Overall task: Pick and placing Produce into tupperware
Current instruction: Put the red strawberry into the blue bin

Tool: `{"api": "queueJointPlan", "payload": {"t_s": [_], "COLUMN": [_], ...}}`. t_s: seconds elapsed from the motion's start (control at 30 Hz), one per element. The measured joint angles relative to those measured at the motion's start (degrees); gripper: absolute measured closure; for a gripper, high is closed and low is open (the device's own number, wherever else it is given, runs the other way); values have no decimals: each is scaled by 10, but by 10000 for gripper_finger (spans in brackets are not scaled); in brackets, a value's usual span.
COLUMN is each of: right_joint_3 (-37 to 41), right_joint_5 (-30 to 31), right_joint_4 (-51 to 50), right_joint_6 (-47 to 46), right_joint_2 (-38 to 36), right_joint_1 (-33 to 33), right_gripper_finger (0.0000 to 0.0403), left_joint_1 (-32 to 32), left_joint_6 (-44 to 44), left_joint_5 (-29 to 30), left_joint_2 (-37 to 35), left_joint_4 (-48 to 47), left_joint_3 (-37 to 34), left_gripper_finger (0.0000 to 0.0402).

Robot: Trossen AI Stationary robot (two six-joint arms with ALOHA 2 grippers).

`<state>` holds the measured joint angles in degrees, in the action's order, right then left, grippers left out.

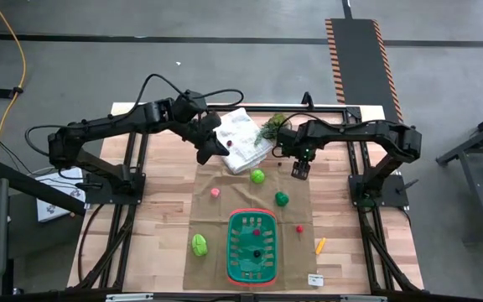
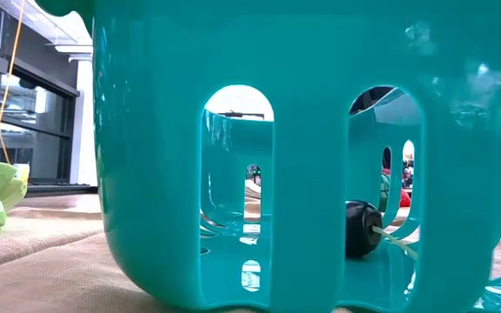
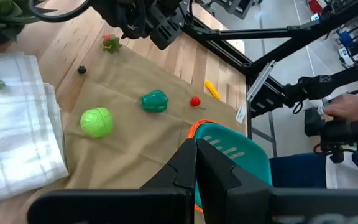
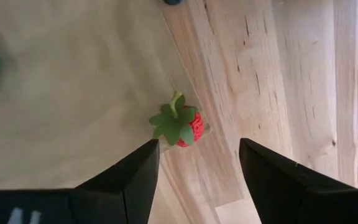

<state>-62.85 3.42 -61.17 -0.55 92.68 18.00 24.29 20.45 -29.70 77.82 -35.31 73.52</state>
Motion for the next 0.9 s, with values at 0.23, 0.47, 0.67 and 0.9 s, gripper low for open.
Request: {"api": "queueJointPlan", "payload": {"t_s": [0.23, 0.47, 0.67, 0.9], "right_joint_3": [0, 0, 0, 0], "right_joint_5": [-7, -7, -5, -4], "right_joint_4": [10, 26, 16, 18], "right_joint_6": [-2, -4, 6, 6], "right_joint_2": [0, 0, 12, 46], "right_joint_1": [0, -6, -17, -16], "right_gripper_finger": [153, 133, 134, 134], "left_joint_1": [-38, -65, -64, -64], "left_joint_6": [13, 20, 29, 39], "left_joint_5": [24, 64, 69, 69], "left_joint_2": [0, 0, 0, 1], "left_joint_4": [28, 27, 26, 25], "left_joint_3": [0, 0, 0, 0], "left_gripper_finger": [401, 401, 401, 401]}}
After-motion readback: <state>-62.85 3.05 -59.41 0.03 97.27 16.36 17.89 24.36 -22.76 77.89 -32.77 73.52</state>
